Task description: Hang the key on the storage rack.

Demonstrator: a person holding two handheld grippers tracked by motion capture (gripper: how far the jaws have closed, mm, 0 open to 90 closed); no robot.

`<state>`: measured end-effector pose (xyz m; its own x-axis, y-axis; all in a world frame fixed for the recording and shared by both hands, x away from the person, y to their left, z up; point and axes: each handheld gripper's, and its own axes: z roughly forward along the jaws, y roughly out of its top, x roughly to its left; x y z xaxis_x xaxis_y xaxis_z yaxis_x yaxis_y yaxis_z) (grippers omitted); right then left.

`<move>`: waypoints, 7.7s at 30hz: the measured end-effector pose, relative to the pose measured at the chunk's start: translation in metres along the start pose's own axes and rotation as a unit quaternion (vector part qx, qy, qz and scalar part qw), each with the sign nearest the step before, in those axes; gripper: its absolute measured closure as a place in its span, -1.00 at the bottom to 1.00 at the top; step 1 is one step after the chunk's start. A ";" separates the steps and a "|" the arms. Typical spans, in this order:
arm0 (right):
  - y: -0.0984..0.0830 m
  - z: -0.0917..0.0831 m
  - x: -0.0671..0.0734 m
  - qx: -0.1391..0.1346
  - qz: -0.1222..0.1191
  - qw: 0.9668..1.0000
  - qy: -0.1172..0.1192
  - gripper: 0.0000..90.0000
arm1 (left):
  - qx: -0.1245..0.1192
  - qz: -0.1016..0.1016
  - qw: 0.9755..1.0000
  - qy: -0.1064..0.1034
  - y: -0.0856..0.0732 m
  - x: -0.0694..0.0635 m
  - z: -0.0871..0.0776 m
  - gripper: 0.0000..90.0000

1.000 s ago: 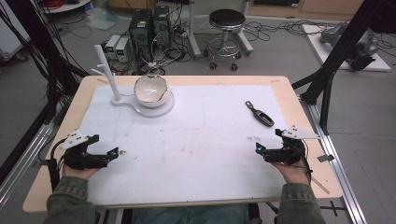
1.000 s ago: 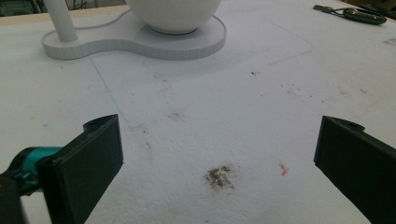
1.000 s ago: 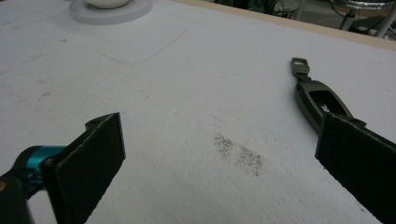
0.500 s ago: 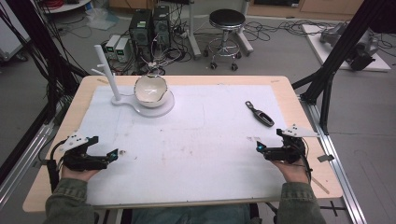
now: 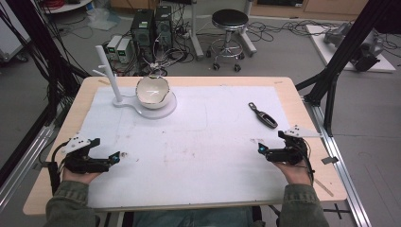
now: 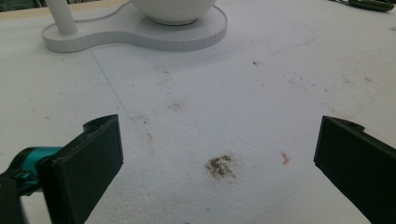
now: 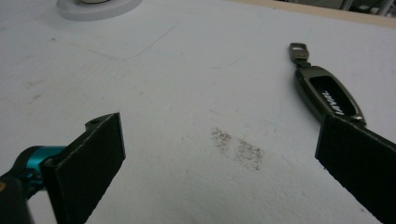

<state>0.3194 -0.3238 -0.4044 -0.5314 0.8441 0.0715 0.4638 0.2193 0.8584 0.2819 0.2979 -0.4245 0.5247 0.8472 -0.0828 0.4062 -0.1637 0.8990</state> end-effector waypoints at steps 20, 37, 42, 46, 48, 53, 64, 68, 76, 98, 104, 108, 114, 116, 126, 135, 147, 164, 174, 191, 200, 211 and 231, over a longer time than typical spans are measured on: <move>0.041 0.010 -0.014 0.033 -0.016 0.999 0.002 -0.99 | 0.002 0.002 1.000 0.001 -0.002 -0.001 0.000 -0.96; 0.085 0.036 -0.039 0.093 -0.035 0.995 0.001 -0.99 | 0.007 0.002 1.000 0.004 -0.002 0.000 -0.001 -0.96; 0.097 0.055 -0.051 0.134 -0.043 0.990 -0.003 -0.99 | 0.005 0.003 1.000 0.004 -0.002 0.000 -0.001 -0.96; 0.104 0.075 -0.063 0.176 -0.040 0.984 0.001 -0.99 | 0.005 0.002 1.000 0.006 -0.002 0.000 -0.001 -0.96; 0.106 0.081 -0.066 0.189 -0.039 0.981 0.004 -0.99 | 0.004 0.003 1.000 0.006 -0.002 0.001 -0.002 -0.96; 0.108 0.091 -0.076 0.211 -0.034 0.977 -0.004 -0.99 | 0.003 0.005 1.000 0.005 -0.002 0.000 -0.001 -0.96; 0.118 0.121 -0.089 0.257 -0.048 0.965 -0.033 -0.99 | 0.002 0.001 1.000 0.006 -0.002 0.003 -0.001 -0.96; 0.124 0.131 -0.087 0.264 -0.053 0.962 -0.035 -0.99 | 0.004 0.002 1.000 0.006 -0.002 0.003 0.000 -0.96; 0.117 0.148 -0.087 0.298 -0.073 0.951 -0.039 -0.92 | 0.009 -0.001 1.000 0.008 -0.003 0.003 -0.001 -0.96; 0.113 0.186 -0.100 0.379 -0.023 0.925 -0.026 0.54 | 0.023 0.002 1.000 0.008 -0.006 0.002 0.000 -0.96; 0.114 0.184 -0.096 0.388 -0.038 0.920 -0.044 0.91 | 0.019 0.001 1.000 0.010 -0.005 0.003 0.000 -0.96; 0.115 0.181 -0.091 0.397 -0.048 0.916 -0.022 0.95 | 0.018 0.003 1.000 0.009 -0.005 0.003 -0.001 -0.96; 0.118 0.173 -0.091 0.391 -0.052 0.919 -0.018 0.95 | 0.018 0.002 1.000 0.008 -0.005 0.004 -0.001 -0.96; 0.122 0.167 -0.092 0.382 -0.041 0.923 -0.012 0.95 | 0.017 0.002 1.000 0.007 -0.005 0.003 0.000 -0.96; 0.145 0.129 -0.098 0.311 -0.039 0.949 0.007 0.95 | 0.013 0.002 1.000 0.006 -0.002 0.002 0.003 -0.96; 0.164 0.108 -0.097 0.279 -0.031 0.960 0.020 0.94 | 0.011 0.002 1.000 0.005 -0.001 0.002 0.003 -0.96; 0.200 0.108 -0.068 0.266 -0.068 0.960 0.055 0.93 | 0.005 0.001 1.000 0.005 -0.001 0.003 0.001 -0.96; 0.231 0.139 -0.004 0.271 -0.125 0.945 0.132 0.92 | -0.005 -0.002 1.000 0.002 -0.001 0.004 -0.001 -0.96; 0.252 0.160 0.043 0.271 -0.164 0.930 0.184 0.92 | -0.007 -0.002 1.000 0.001 0.000 0.005 -0.002 -0.96; 0.272 0.178 0.095 0.270 -0.181 0.917 0.229 0.91 | -0.012 -0.006 1.000 -0.002 0.000 0.005 -0.002 -0.96; 0.283 0.198 0.139 0.274 -0.207 0.905 0.250 0.91 | -0.015 -0.007 1.000 -0.005 0.000 0.005 -0.002 -0.96; 0.292 0.232 0.202 0.262 -0.218 0.897 0.283 0.91 | -0.020 -0.009 1.000 -0.008 0.000 0.007 -0.002 -0.96; 0.299 0.267 0.259 0.163 -0.203 0.924 0.281 0.90 | -0.030 -0.016 0.999 -0.012 0.001 0.010 -0.004 -0.96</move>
<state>0.5095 0.0911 -0.2644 -0.9500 0.2929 0.1084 0.2857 0.6745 0.6807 0.2843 0.3080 -0.4227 0.5299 0.8392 -0.1223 0.3778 -0.1045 0.9200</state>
